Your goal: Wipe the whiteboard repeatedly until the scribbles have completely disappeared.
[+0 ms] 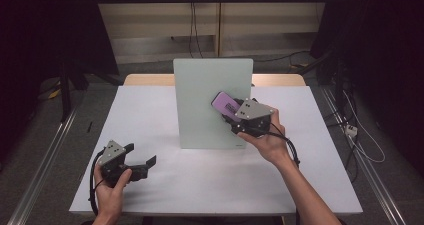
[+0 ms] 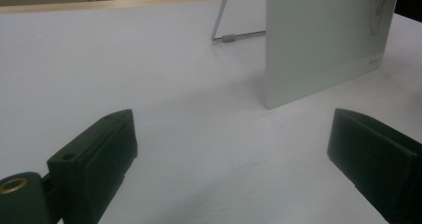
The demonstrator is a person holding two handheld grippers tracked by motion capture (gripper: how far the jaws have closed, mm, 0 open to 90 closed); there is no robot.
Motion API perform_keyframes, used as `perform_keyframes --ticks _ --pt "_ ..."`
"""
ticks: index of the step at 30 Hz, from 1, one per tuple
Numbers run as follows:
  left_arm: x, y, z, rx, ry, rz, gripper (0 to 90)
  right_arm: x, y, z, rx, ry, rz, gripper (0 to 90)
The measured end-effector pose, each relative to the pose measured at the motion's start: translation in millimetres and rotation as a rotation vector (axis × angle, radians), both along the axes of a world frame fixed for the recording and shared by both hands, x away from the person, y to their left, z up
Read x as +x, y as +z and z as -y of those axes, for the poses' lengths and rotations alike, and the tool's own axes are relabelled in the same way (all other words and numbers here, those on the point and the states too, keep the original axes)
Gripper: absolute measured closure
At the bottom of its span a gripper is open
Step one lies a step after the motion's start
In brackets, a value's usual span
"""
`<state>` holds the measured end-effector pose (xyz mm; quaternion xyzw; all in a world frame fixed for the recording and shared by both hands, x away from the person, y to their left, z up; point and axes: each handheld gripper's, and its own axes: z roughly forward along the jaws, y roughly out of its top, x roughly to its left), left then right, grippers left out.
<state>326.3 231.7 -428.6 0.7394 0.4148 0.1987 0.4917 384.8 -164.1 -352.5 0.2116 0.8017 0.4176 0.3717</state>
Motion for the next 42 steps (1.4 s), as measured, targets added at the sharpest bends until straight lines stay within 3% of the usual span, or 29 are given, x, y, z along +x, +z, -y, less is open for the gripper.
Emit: perform_keyframes --ticks 26,31,35,42 --pt "0.2 -0.2 0.0 0.001 -0.005 -0.003 5.3 10.7 39.7 21.2 0.079 -0.128 0.078 41.8" --pt "-0.1 -0.1 0.6 0.002 -0.009 -0.003 5.4 8.9 33.9 15.5 0.057 -0.127 0.076 41.8" --pt "-0.2 -0.1 1.2 0.001 -0.006 -0.004 5.3 3.7 20.1 5.6 0.013 -0.112 0.062 41.9" --pt "0.3 -0.5 1.8 0.001 -0.006 -0.005 5.4 -1.3 4.4 -1.0 0.012 -0.087 0.032 41.9"
